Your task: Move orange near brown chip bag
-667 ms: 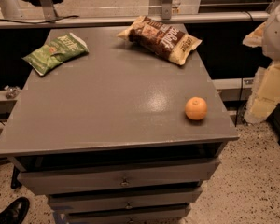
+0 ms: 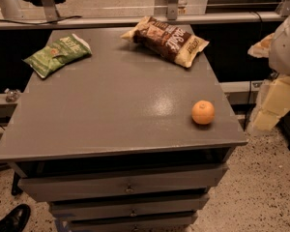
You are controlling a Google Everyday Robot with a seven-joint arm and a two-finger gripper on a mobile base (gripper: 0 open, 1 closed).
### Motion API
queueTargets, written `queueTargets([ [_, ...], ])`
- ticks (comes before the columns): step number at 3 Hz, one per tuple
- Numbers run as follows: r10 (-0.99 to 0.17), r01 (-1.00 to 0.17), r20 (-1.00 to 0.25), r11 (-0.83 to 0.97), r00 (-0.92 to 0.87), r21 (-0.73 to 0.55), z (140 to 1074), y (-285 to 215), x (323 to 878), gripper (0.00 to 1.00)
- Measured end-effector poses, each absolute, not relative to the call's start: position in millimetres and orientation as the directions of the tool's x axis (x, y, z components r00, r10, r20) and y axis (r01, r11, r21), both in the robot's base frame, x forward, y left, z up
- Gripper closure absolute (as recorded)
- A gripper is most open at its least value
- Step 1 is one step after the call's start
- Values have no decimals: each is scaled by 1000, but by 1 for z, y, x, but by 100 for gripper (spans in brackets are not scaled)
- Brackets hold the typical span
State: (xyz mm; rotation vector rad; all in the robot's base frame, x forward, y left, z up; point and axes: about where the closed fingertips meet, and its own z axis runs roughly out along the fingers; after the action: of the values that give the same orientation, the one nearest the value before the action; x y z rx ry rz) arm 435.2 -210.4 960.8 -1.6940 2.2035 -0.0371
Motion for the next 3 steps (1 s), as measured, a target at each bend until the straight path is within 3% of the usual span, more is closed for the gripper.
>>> queueTargets([
  [3,-811,-923,-535,360,-236,-138,870,-174,458,0],
])
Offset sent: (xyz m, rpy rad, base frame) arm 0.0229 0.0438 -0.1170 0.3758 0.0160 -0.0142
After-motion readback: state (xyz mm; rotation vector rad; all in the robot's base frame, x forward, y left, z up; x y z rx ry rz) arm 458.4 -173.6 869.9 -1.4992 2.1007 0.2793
